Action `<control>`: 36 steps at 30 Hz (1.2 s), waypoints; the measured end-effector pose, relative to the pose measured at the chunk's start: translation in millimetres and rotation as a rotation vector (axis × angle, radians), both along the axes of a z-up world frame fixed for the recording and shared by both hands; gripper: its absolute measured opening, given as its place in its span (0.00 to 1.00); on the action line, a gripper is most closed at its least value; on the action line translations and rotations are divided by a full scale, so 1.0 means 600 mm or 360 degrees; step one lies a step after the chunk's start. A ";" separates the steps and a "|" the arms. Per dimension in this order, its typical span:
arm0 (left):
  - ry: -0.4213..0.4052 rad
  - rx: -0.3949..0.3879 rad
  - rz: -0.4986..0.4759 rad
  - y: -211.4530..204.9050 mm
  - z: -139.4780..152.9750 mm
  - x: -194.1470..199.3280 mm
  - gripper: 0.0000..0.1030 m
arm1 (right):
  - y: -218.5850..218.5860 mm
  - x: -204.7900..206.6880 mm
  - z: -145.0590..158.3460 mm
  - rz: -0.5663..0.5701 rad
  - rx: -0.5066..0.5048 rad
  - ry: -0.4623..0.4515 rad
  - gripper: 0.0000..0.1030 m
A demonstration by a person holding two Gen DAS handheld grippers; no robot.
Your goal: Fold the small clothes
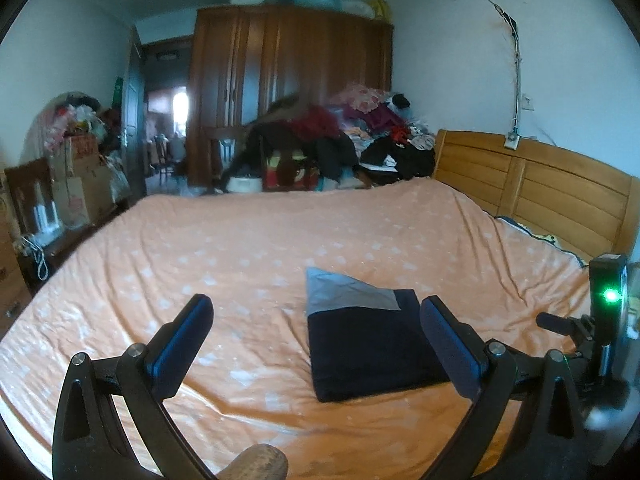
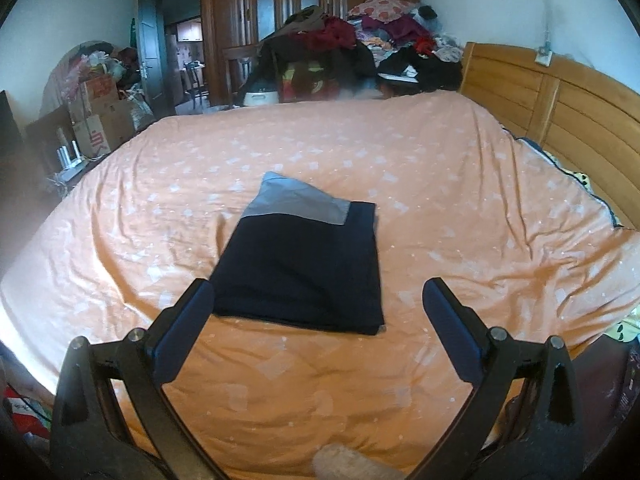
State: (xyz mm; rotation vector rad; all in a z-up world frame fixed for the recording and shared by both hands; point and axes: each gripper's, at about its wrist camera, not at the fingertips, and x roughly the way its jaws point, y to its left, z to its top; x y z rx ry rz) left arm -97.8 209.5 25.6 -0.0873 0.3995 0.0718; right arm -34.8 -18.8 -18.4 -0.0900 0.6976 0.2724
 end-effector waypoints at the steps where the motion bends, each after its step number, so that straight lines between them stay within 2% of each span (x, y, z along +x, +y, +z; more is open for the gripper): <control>1: -0.0003 -0.0001 0.0003 0.001 0.001 -0.002 1.00 | 0.000 -0.003 0.003 0.0004 0.0005 -0.0001 0.99; 12: -0.0061 -0.0014 0.0027 0.006 0.029 -0.026 1.00 | 0.003 -0.010 0.024 0.0025 0.0022 -0.0019 0.99; 19: -0.0098 0.0002 0.0059 0.009 0.041 -0.039 1.00 | 0.005 -0.021 0.038 -0.0019 -0.0042 -0.0094 1.00; 26: -0.0190 0.0015 0.0113 0.012 0.069 -0.059 1.00 | 0.006 -0.060 0.112 -0.0031 -0.0086 -0.0370 1.00; 33: -0.0300 0.0046 0.0170 0.013 0.096 -0.081 1.00 | 0.001 -0.119 0.216 -0.0116 -0.0085 -0.0854 1.00; 35: -0.0323 0.0063 0.0181 0.010 0.101 -0.084 1.00 | 0.001 -0.121 0.227 -0.0112 -0.0067 -0.0934 1.00; 36: -0.0327 0.0067 0.0182 0.008 0.101 -0.084 1.00 | 0.004 -0.115 0.226 -0.0100 -0.0073 -0.0930 1.00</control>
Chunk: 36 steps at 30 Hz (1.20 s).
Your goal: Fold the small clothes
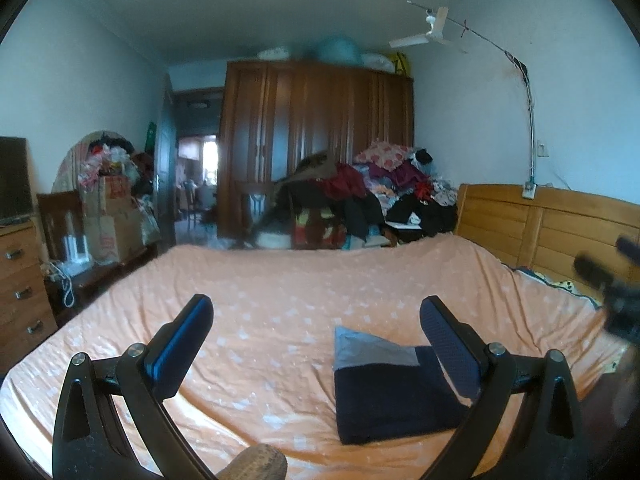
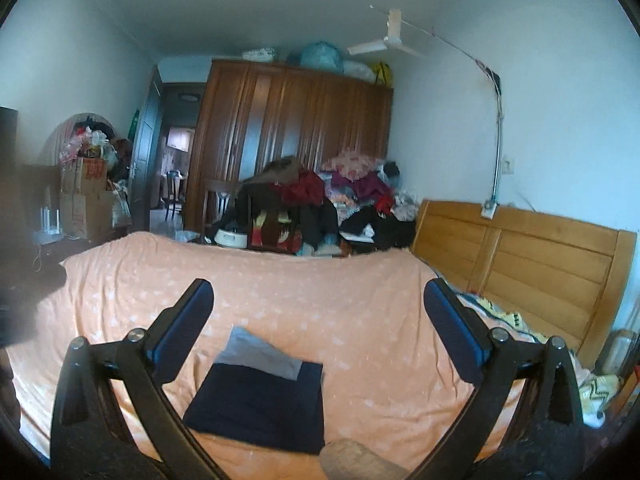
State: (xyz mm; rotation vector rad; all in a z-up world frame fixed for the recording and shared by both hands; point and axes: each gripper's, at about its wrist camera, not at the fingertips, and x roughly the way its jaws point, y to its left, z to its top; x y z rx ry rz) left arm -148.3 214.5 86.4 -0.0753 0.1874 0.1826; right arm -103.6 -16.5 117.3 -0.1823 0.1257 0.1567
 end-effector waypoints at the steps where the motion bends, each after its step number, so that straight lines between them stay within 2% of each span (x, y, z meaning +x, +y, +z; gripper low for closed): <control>1: 0.0004 0.0003 -0.0004 -0.002 -0.001 0.002 1.00 | 0.004 0.009 -0.003 0.0008 -0.0015 0.0025 1.00; 7: 0.0060 0.0006 -0.0025 -0.007 -0.015 0.014 1.00 | 0.021 0.073 -0.079 0.0029 -0.0053 0.0318 1.00; 11: 0.0113 0.0005 -0.0028 -0.006 -0.032 0.027 1.00 | 0.020 0.087 -0.135 0.0036 -0.0028 0.0555 1.00; 13: 0.0137 -0.0001 -0.0029 -0.005 -0.040 0.033 1.00 | 0.020 0.083 -0.152 0.0028 -0.0027 0.0626 1.00; 22: 0.0206 -0.0019 -0.0047 -0.009 -0.072 0.052 1.00 | 0.020 0.075 -0.175 0.0015 -0.0041 0.0707 1.00; 36: 0.0239 -0.0033 -0.0042 -0.002 -0.085 0.055 1.00 | 0.020 0.083 -0.190 0.0041 -0.0023 0.0796 1.00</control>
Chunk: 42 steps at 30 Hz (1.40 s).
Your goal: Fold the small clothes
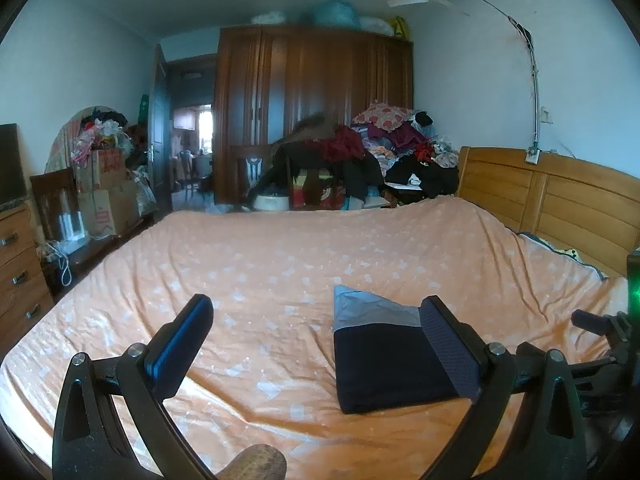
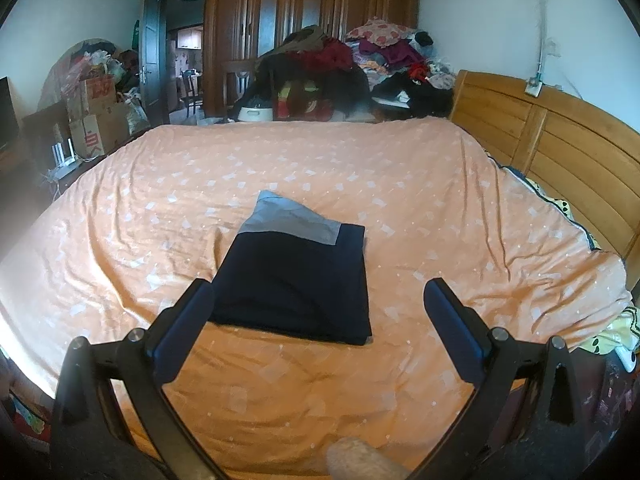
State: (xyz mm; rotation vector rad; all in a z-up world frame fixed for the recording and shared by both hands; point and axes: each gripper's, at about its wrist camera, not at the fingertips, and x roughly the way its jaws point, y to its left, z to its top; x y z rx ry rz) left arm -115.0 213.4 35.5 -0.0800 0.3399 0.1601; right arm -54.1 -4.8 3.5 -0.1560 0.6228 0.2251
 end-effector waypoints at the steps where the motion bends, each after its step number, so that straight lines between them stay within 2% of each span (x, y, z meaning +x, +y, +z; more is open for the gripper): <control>1: 0.0005 0.0001 -0.0003 -0.001 -0.002 0.000 1.00 | 0.000 -0.001 -0.001 0.0001 0.0003 0.0006 1.00; 11: 0.0091 0.0000 -0.0073 -0.013 -0.017 0.005 1.00 | -0.010 0.000 -0.012 0.0010 0.0047 0.0109 1.00; 42: 0.0104 0.0016 -0.0118 -0.016 -0.014 0.004 1.00 | -0.011 -0.002 -0.011 0.0004 0.0030 0.0105 1.00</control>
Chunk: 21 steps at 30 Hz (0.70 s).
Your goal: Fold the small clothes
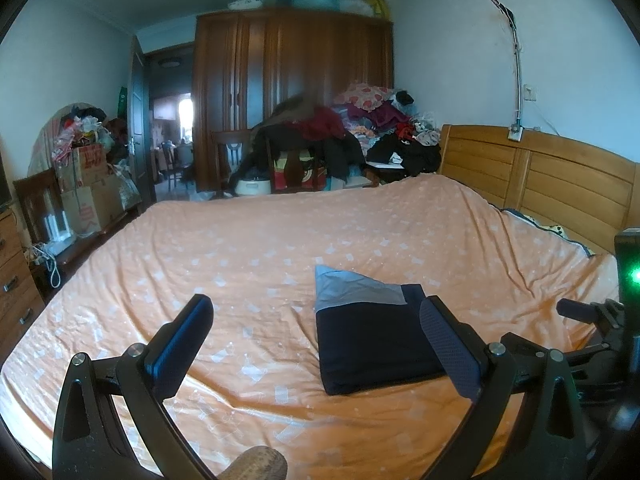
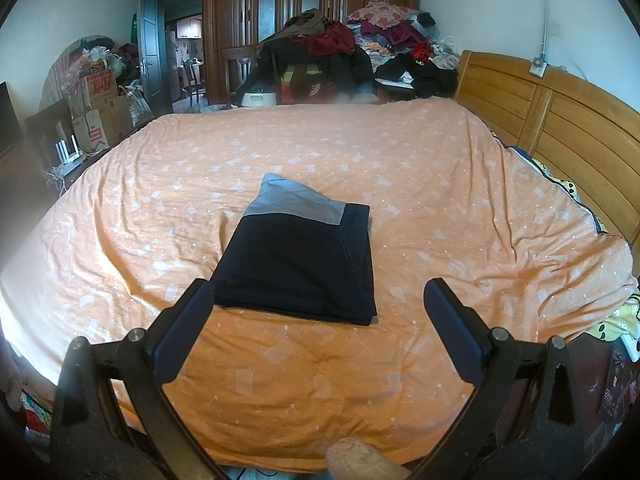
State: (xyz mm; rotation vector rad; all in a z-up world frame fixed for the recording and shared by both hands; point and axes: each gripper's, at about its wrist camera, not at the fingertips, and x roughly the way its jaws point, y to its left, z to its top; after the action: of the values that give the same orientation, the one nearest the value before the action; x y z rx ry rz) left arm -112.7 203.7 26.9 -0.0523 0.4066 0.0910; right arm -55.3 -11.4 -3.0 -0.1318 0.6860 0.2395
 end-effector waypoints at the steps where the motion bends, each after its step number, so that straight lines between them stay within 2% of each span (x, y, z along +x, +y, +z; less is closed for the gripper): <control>1: 0.0001 -0.0001 -0.0001 0.000 0.000 0.000 1.00 | 0.000 -0.001 0.000 0.0000 -0.0001 0.0003 1.00; 21: 0.0009 -0.0001 0.0000 0.005 0.002 0.003 1.00 | -0.004 -0.002 -0.009 0.0006 -0.0013 0.0023 1.00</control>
State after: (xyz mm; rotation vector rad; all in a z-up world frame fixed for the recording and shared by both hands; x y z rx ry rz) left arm -111.1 206.7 28.1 -0.0526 0.4126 0.0910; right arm -56.7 -14.1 -8.6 -0.1392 0.7011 0.2413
